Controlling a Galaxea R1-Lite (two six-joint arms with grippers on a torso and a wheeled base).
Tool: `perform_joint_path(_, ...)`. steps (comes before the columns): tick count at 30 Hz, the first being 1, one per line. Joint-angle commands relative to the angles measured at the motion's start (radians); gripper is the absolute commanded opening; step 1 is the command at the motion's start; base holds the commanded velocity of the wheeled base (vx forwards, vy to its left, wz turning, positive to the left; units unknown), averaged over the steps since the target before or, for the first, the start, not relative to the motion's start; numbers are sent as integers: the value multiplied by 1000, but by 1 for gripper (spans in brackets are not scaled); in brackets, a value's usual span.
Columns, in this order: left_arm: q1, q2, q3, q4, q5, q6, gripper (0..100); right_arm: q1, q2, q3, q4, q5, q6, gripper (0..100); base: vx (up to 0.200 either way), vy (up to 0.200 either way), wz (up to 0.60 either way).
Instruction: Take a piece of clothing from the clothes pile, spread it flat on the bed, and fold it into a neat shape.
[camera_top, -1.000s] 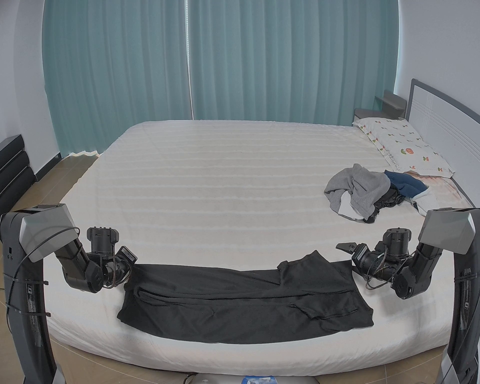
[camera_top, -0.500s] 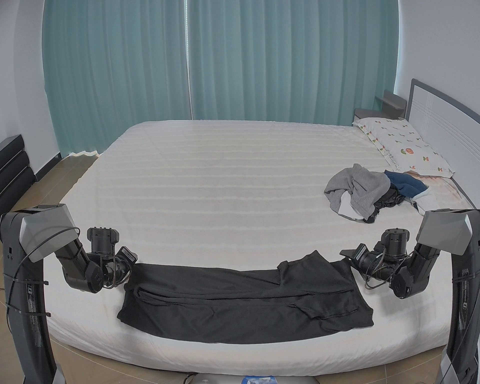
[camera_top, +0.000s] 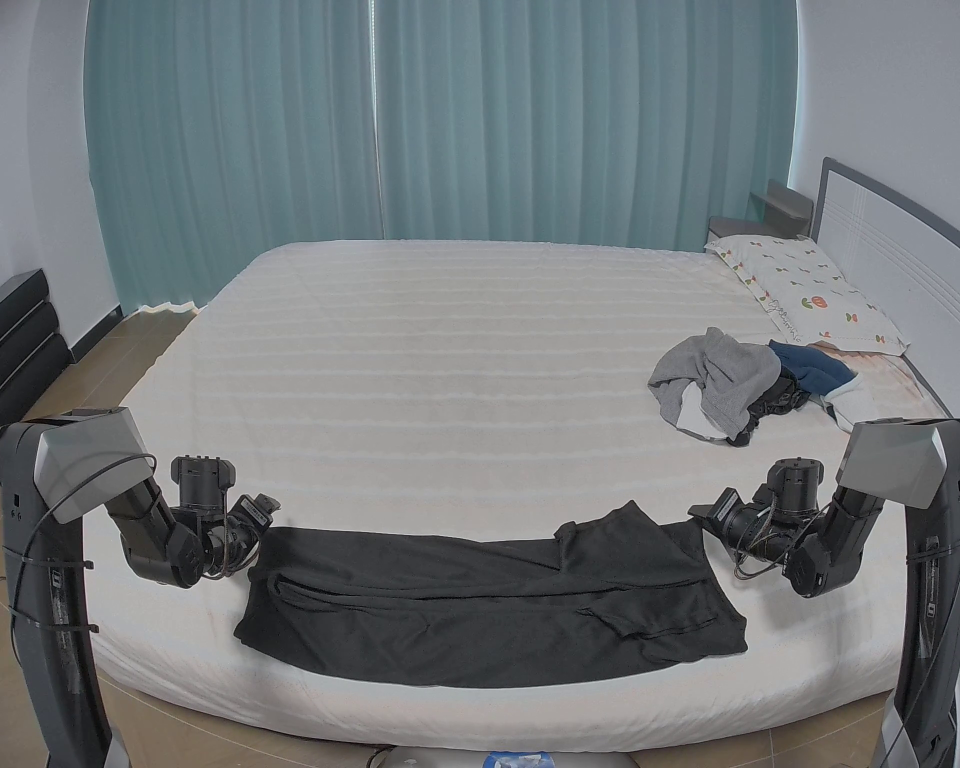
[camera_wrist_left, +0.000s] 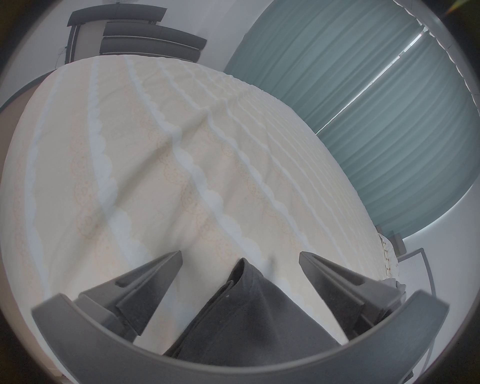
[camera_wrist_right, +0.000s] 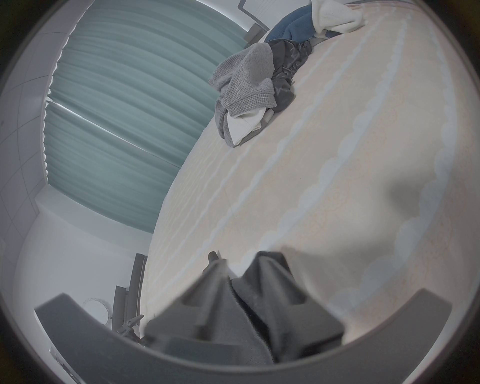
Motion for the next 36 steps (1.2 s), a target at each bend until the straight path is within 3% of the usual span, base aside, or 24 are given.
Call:
perform_joint_path(1, 12, -59, 49, -2, -15, 1, 100, -11, -11, 16, -3, 3, 4, 100, 0, 0, 0)
perform_joint_path(8, 12, -171, 162, -2, -97, 22, 100, -29, -42, 104, -86, 17, 14, 100, 0, 0, 0)
perform_joint_path(11, -5, -224, 239, -2, -156, 91, 100, -25, -33, 159, -151, 19, 14, 100, 0, 0, 0)
perform_joint_path(15, -16, -236, 268, -2, -157, 137, 100, -22, -30, 167, -166, 19, 14, 100, 0, 0, 0)
perform_joint_path(17, -48, -226, 300, -3, -151, 211, 100, -19, -27, 167, -167, 17, 14, 100, 0, 0, 0)
perform_joint_path(29, -84, -194, 302, -17, -108, 265, 100, -19, -22, 168, -167, 17, 13, 100, 0, 0, 0)
perform_joint_path(30, -82, -194, 302, -15, -99, 274, 0, -19, -22, 168, -167, 17, 13, 100, 0, 0, 0)
perform_joint_path(36, -82, -192, 320, -15, -36, 303, 0, -19, -22, 168, -167, 17, 13, 100, 0, 0, 0)
